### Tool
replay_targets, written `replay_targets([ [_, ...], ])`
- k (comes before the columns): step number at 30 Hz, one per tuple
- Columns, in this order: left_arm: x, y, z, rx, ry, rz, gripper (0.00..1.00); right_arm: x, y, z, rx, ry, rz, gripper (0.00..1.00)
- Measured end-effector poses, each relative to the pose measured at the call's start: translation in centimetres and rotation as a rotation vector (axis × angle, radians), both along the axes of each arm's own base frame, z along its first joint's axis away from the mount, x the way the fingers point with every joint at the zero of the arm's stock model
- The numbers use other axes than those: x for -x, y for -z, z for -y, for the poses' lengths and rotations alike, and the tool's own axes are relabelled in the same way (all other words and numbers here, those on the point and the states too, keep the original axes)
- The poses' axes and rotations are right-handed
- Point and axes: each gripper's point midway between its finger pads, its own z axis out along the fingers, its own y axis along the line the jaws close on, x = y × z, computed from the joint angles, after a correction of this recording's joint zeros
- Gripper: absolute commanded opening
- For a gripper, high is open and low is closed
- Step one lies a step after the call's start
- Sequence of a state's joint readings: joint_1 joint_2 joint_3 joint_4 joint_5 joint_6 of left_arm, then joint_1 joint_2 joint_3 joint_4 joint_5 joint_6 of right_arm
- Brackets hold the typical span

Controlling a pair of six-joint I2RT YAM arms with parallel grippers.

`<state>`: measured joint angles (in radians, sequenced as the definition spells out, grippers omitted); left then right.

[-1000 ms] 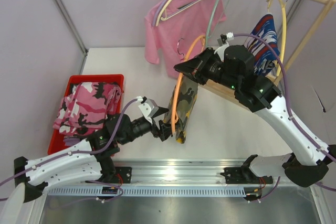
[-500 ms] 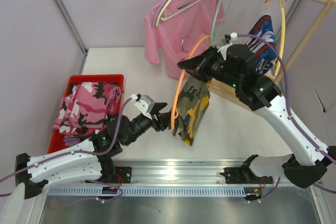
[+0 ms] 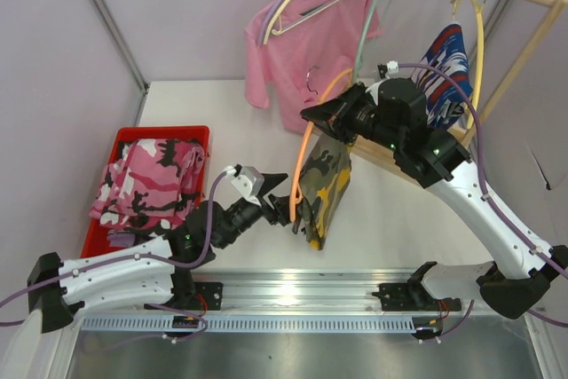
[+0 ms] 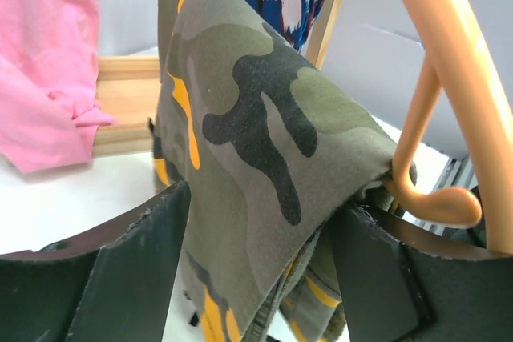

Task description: Remove the trousers from the hanger

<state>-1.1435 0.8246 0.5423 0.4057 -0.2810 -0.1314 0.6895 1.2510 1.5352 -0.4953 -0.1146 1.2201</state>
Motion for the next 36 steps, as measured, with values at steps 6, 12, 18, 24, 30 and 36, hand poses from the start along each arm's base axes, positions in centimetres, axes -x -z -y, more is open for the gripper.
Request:
replay_targets([
  [6, 0.1, -0.2, 0.5, 0.080, 0.012, 0.039, 0.46, -0.1, -0.1, 0.1, -0.007, 0.005, -0.002, 0.00],
  [12, 0.0, -0.7, 2.0, 0.119, 0.043, 0.072, 0.03, -0.4, -0.4, 0.3, -0.011, 0.015, 0.011, 0.00],
  [18, 0.0, -1.3, 2.0, 0.143, 0.037, 0.080, 0.00, -0.5, -0.4, 0.4, -0.005, 0.019, 0.021, 0.00],
  [24, 0.3, -3.4, 0.3, 0.200, 0.012, 0.101, 0.00, -0.1, -1.0, 0.7, -0.014, 0.023, 0.034, 0.00],
  [30, 0.5, -4.8, -0.9, 0.234, -0.006, 0.128, 0.00, 0.7, -1.9, 0.9, -0.031, 0.009, 0.051, 0.00],
  [36, -0.2, -5.3, -1.4, 0.212, -0.050, 0.137, 0.00, 0.7, -2.0, 1.1, -0.031, 0.017, 0.057, 0.00],
])
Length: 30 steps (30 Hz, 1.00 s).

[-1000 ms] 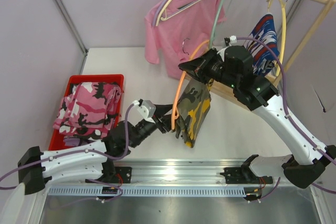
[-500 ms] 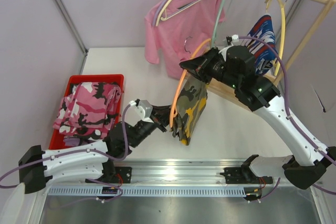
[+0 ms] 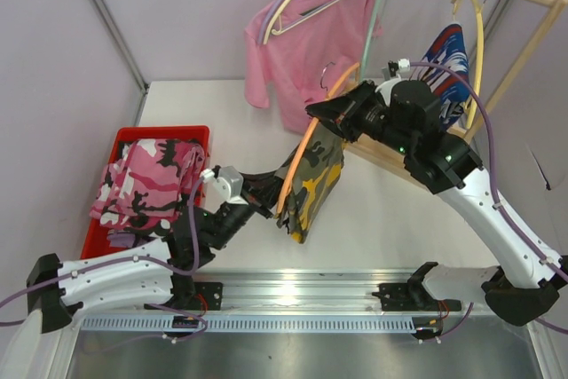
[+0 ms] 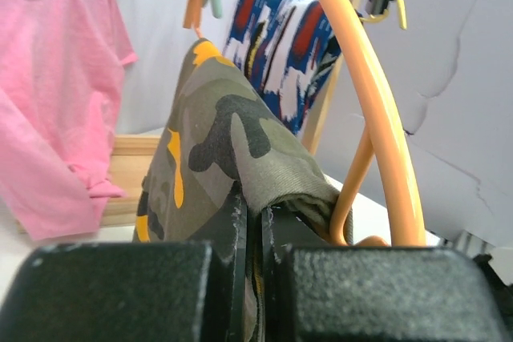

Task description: Remove the trousers from the hanger

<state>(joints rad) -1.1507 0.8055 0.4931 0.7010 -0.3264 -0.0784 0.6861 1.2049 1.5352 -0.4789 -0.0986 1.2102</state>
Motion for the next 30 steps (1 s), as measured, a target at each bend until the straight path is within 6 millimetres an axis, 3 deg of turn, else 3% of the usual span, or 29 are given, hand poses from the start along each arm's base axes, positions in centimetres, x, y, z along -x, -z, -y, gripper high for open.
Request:
replay_targets([
  [8, -0.5, -2.7, -2.4, 0.002, -0.056, 0.043, 0.00, 1.0, 0.1, 0.9, -0.019, 0.011, 0.016, 0.00],
  [13, -0.5, -4.7, -2.7, -0.020, -0.064, 0.076, 0.00, 1.1, -1.1, 0.8, -0.051, 0.005, 0.048, 0.00],
  [18, -0.8, -5.3, -2.8, -0.038, -0.078, 0.091, 0.00, 1.0, -1.5, 0.8, -0.063, 0.005, 0.065, 0.00],
  [24, -1.3, -6.1, -2.7, -0.068, -0.088, 0.092, 0.00, 1.0, -1.3, 1.4, -0.057, 0.008, 0.077, 0.00],
  [30, -1.4, -8.7, -2.9, -0.032, -0.093, 0.113, 0.00, 1.6, 0.3, 1.2, 0.009, -0.050, 0.089, 0.00],
])
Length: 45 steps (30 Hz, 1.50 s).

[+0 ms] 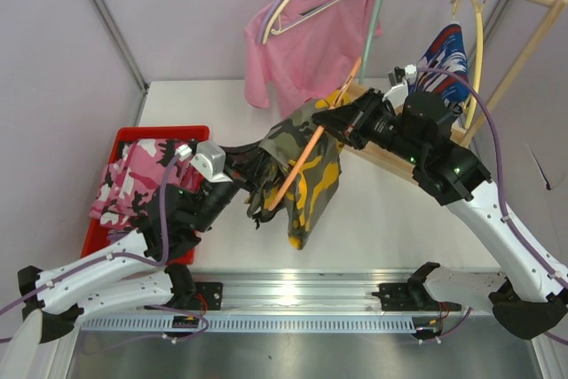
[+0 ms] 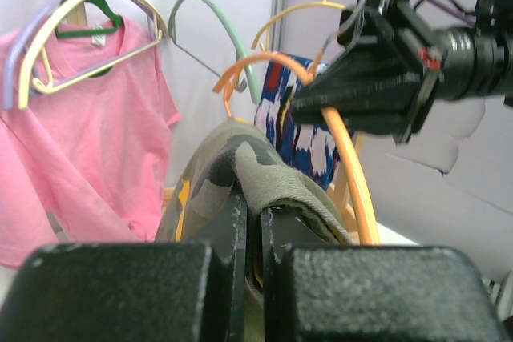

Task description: Remove the trousers from the hanger

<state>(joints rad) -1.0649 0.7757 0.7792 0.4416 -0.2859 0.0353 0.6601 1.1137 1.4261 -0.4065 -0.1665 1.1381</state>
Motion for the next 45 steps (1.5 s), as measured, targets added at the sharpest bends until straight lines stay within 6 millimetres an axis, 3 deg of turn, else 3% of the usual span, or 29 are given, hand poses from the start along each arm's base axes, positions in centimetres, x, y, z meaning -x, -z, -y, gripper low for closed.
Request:
replay_targets([
  [12, -0.9, -2.7, -1.0, 0.006, -0.056, 0.034, 0.00, 0.7, 2.4, 1.1, 0.082, -0.007, 0.003, 0.00],
  [23, -3.2, -3.6, -3.8, -0.037, -0.201, 0.027, 0.00, 0.4, 4.1, 1.7, 0.098, 0.011, -0.026, 0.00],
  [33, -3.9, -6.2, -6.5, -0.051, -0.325, 0.071, 0.00, 0.3, 5.9, 1.2, 0.107, -0.014, -0.050, 0.00],
  [45, -3.6, -8.6, -8.6, -0.050, -0.423, 0.178, 0.00, -0.2, 5.8, 1.5, 0.063, 0.030, -0.077, 0.00],
])
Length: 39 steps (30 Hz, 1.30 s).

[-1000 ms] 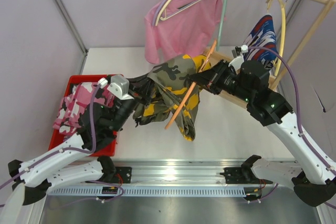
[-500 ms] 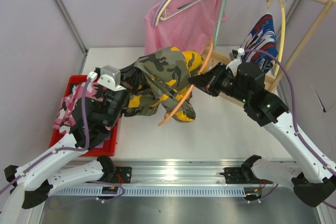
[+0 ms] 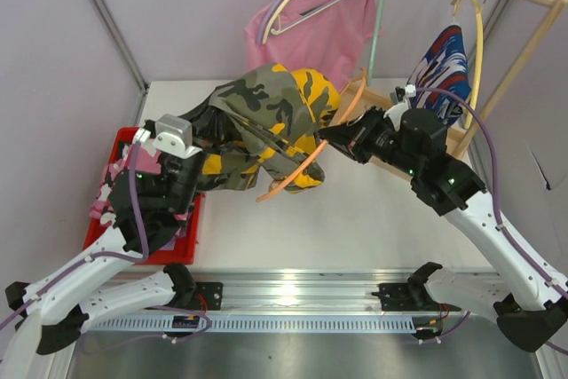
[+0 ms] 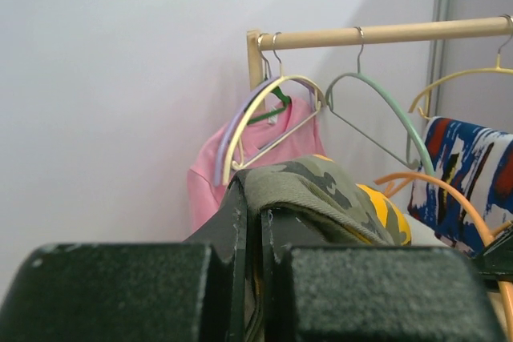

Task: Remove the trousers from the hanger
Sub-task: Remove the trousers from the hanger, then place the trousers into the basket

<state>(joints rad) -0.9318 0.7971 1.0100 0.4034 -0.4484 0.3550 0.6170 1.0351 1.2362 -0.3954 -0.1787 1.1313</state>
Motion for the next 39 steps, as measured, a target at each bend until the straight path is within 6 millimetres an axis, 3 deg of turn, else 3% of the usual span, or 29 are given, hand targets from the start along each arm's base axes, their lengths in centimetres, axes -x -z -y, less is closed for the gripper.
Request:
replay_targets([
  [13, 0.7, -2.2, -1.9, -0.039, -0.082, 0.086, 0.00, -0.5, 0.0, -0.4, -0.081, 0.023, -0.048, 0.00],
  [21, -0.2, -5.0, -3.6, -0.053, -0.224, 0.104, 0.00, -0.2, 0.6, -1.2, -0.021, -0.038, -0.034, 0.00],
  [24, 0.5, -7.7, -6.2, 0.033, -0.308, 0.152, 0.00, 0.4, 4.5, -0.5, 0.120, -0.057, -0.084, 0.00],
  [28, 3.7, -12.4, -11.5, 0.226, -0.372, 0.253, 0.00, 1.4, 9.6, 0.8, 0.288, -0.063, -0.194, 0.00],
  [33, 6.9, -14.7, -15.8, 0.321, -0.391, 0.307, 0.00, 2.1, 10.8, 1.6, 0.350, -0.064, -0.212, 0.00],
  [36, 7.5, -15.6, -16.8, 0.306, -0.402, 0.296, 0.00, 2.2, 10.9, 2.0, 0.368, -0.057, -0.204, 0.00],
  [39, 6.9, -14.8, -17.0, 0.248, -0.447, 0.244, 0.00, 2.2, 11.1, 2.2, 0.385, -0.056, -0.200, 0.00],
])
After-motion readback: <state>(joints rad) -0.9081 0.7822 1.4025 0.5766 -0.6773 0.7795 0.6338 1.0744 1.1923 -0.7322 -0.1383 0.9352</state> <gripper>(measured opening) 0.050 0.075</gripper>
